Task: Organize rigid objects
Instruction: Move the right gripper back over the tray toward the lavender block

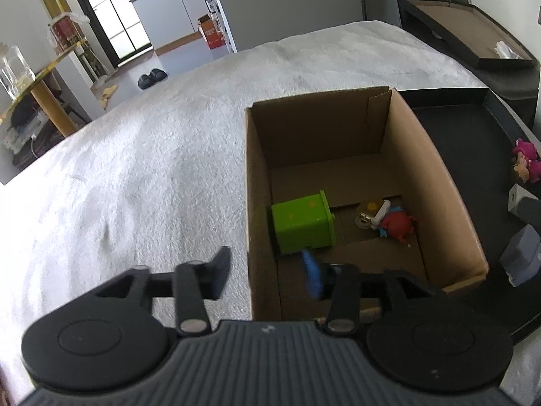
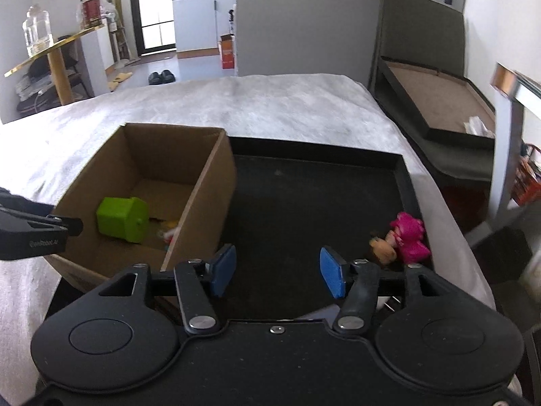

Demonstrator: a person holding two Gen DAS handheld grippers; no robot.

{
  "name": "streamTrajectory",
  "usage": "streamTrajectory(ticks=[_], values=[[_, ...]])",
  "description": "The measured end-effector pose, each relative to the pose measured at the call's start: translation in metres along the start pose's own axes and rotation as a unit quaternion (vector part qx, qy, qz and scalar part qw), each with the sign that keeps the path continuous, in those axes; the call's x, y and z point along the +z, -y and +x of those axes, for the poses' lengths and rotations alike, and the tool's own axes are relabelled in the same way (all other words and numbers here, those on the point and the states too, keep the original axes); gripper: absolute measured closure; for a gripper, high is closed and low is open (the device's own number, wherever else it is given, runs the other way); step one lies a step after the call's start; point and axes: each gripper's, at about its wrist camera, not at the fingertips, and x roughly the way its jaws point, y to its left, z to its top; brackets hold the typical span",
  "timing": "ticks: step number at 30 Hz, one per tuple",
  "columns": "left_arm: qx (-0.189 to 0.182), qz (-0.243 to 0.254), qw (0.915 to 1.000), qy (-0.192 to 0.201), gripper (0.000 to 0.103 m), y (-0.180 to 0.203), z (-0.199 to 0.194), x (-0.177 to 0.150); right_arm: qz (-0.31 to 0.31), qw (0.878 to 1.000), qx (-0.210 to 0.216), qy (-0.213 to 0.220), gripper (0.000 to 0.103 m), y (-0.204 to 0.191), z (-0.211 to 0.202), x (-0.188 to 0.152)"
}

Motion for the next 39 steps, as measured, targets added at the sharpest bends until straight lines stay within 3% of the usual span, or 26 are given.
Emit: streamTrajectory(ticks=[5,16,30,39], values=[[0.016,0.009,0.9998,0.005,0.034,0.005,-0.004,0.003,0.012,1.0,-0.008,-0.006,0.036,0.014,-0.002,-0.008],[0.035,0.017,0.9992,0.006,0.024,0.012,-0.007,0.007,0.037,0.999,-0.017,-0.021,0.02,0.038,0.0,-0.026],[0.059,0.02,0.9981,0.002,0.02,0.015,-0.004,0.012,0.042,0.997,0.001,-0.067,0.011,0.045,0.018,-0.05],[0.061,0.025,0.9978,-0.003,0.02,0.02,0.0,0.012,0.034,0.996,0.009,-0.087,0.013,0.041,0.032,-0.061]])
